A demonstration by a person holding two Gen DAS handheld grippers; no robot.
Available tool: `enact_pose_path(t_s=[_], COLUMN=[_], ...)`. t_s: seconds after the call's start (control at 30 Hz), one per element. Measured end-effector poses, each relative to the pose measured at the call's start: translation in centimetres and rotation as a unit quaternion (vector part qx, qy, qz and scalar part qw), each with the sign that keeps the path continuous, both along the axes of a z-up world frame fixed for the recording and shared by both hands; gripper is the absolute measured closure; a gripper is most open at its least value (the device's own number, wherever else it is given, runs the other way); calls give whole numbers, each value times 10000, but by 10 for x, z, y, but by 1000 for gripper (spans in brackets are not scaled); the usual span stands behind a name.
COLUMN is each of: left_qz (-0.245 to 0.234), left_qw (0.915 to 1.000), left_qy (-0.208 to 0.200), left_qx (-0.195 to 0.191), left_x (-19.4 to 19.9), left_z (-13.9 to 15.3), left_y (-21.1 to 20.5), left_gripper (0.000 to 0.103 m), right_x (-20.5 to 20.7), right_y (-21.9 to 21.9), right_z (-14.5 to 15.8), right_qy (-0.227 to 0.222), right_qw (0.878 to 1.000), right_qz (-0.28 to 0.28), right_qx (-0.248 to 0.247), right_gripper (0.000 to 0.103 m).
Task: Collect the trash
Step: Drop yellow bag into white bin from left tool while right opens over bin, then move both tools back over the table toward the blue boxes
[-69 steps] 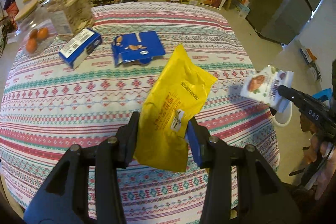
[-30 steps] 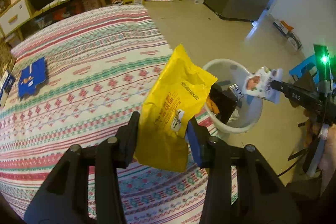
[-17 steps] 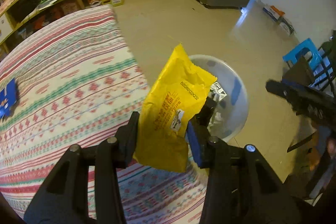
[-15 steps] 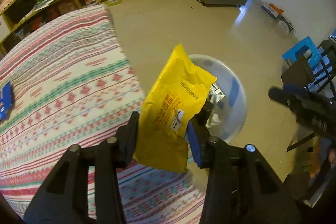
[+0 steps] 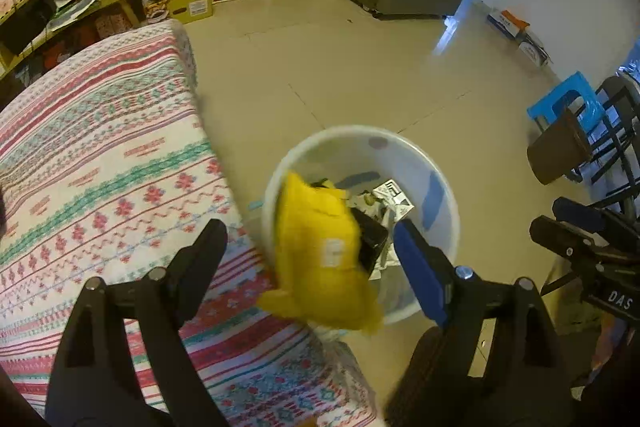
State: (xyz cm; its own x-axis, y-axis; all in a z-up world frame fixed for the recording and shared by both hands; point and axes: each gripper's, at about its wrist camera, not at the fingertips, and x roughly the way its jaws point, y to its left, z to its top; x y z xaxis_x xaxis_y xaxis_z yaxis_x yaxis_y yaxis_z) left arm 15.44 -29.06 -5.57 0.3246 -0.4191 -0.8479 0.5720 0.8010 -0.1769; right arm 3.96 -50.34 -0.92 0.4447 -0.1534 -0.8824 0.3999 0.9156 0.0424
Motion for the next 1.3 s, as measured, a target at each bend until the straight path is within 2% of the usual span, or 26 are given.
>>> enact_pose_path(t_s=[0.17,0.47,0.63,0.77,0.9,1.07,1.2,1.3], left_qz=[106,411,815,1163,1426,1936,2472,2808], left_qw=[9999,9990,9966,9931,9893,9807,9680,9590], left_qy=[11,-86,-64,-75,-208,-186,-257,-212], left_qx=[-37,169,111,131,221,218,353,312], left_x=[1,-1,1,3,5,10,18,23], left_z=[7,17,22,24,29,32,35,36], left_y=[25,97,155,192,227,279,320,349], left_gripper=[18,18,17,10,8,2,1,1], right_x=[5,17,29,41,55,71,86,101], right_y=[11,50,82,107,136,167,189,208], right_z=[1,6,11,15,18,14,4,-7], right_qy=[1,-50,-119,-215,-345,-385,-313,-234], right_qw=[9999,9990,9976,9964,9953,9939,9932,9928], right_qz=[130,436,675,816,898,997,1075,1113], right_qx=[-39,-71,-92,-34,140,278,324,386], right_gripper=[38,34,32,30,26,24,23,23])
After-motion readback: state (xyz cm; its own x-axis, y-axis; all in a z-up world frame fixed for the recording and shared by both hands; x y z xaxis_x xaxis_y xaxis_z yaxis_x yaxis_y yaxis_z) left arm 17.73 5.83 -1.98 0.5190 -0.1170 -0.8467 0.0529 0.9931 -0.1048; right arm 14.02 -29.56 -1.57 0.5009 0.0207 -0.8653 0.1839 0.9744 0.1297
